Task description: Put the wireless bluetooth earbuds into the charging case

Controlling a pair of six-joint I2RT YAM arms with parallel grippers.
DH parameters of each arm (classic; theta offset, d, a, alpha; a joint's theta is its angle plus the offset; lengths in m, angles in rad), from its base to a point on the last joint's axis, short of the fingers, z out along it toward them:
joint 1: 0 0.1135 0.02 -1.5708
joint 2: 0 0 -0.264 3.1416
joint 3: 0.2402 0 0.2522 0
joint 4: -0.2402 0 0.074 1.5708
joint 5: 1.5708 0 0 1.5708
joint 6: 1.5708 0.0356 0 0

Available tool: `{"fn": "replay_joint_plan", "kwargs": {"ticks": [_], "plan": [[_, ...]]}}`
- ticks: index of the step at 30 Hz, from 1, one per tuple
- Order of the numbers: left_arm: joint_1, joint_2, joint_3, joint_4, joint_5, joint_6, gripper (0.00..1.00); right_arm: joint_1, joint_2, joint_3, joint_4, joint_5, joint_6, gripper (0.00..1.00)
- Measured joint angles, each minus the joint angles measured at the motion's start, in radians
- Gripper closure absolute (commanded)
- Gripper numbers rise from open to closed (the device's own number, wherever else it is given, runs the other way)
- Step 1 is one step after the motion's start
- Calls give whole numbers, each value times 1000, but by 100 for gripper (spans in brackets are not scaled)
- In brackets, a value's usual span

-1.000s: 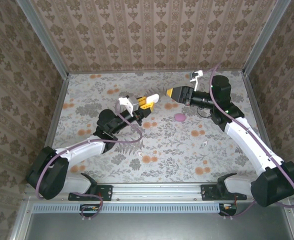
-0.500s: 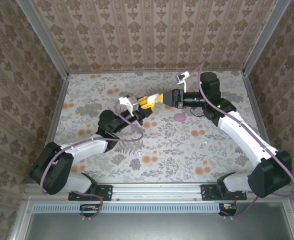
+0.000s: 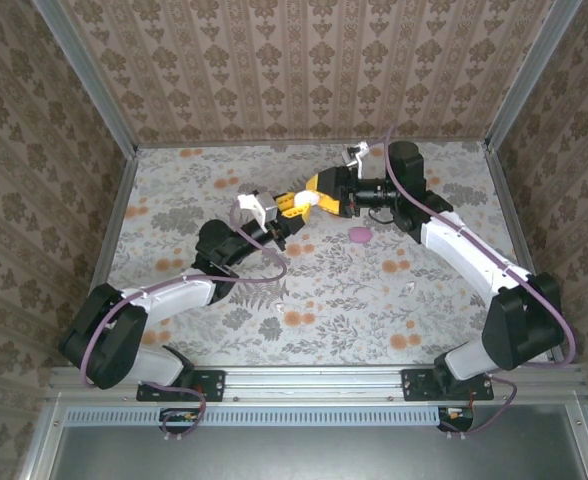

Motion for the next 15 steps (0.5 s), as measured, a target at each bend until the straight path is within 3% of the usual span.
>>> {"fn": "replay_joint_plan", "kwargs": {"ticks": [9, 15], "plan": [[0, 0, 0, -8, -4, 6, 85, 16, 9, 0, 19, -10, 68, 49], [-4, 0, 0, -32, -4, 16, 85, 14, 2, 16, -61, 6, 0, 51]]}}
